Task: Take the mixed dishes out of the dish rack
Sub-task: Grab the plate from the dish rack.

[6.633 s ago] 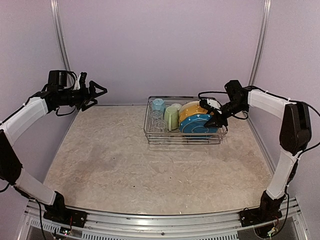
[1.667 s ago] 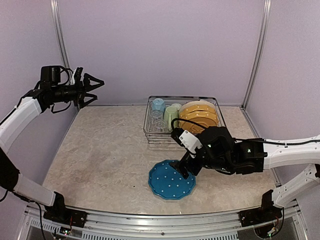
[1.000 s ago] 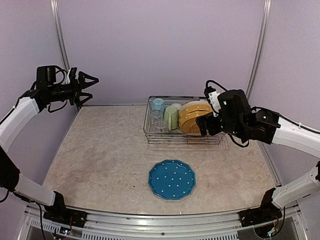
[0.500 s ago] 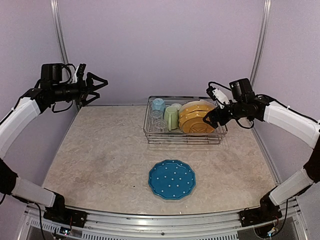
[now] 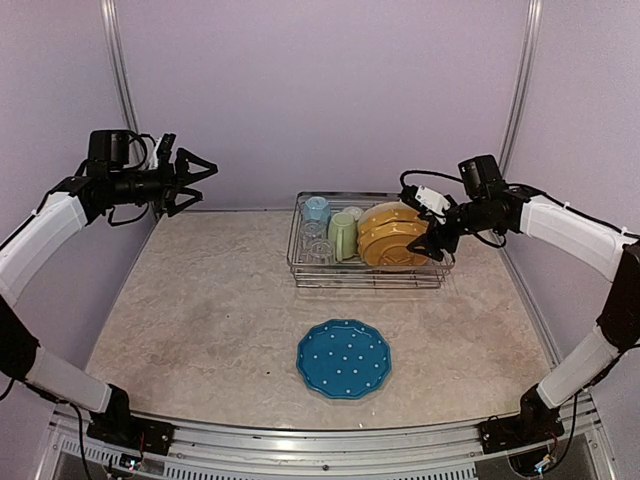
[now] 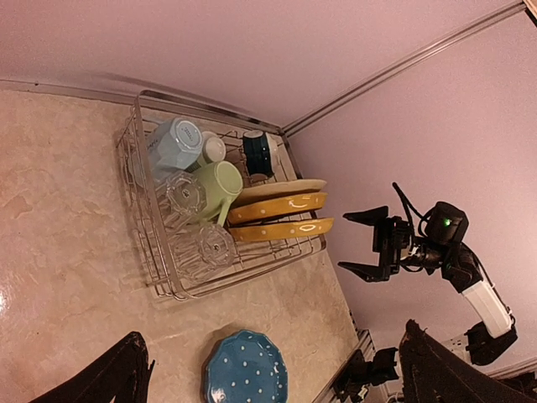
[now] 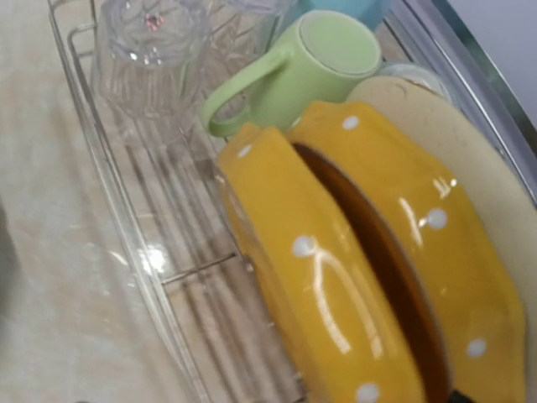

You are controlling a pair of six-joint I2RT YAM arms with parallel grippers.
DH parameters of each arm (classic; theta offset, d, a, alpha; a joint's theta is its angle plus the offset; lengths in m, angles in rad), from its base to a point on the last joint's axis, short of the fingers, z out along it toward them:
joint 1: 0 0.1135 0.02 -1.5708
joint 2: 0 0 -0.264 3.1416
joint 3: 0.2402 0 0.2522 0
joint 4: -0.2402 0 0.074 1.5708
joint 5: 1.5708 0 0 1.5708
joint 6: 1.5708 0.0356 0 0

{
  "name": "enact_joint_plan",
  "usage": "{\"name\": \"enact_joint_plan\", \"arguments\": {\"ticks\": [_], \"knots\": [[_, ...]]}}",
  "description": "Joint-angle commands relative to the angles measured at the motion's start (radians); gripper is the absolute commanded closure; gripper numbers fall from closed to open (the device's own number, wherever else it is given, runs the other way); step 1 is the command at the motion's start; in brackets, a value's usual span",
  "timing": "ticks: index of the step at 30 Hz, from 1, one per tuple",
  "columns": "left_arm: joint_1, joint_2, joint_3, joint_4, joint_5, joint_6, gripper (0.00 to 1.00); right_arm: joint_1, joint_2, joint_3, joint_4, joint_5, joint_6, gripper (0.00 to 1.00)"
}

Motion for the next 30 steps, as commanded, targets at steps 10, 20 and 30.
{"name": "enact_joint_plan", "arguments": {"ticks": [10,20,30], "knots": [[-0.029,0.010,0.012,0.010,0.037,-0.007,0.01,-0.050,0.157,0.116,-0.106,-0.091,-0.199,0.13],[-0.045,0.011,0.013,0.010,0.036,-0.004,0.01,-0.079,0.309,0.230,-0.251,-0.188,-0.294,0.32],[-0.047,0.029,0.011,0.018,0.057,-0.013,0.01,-0.086,0.459,0.403,-0.367,-0.200,-0.331,0.50]]}}
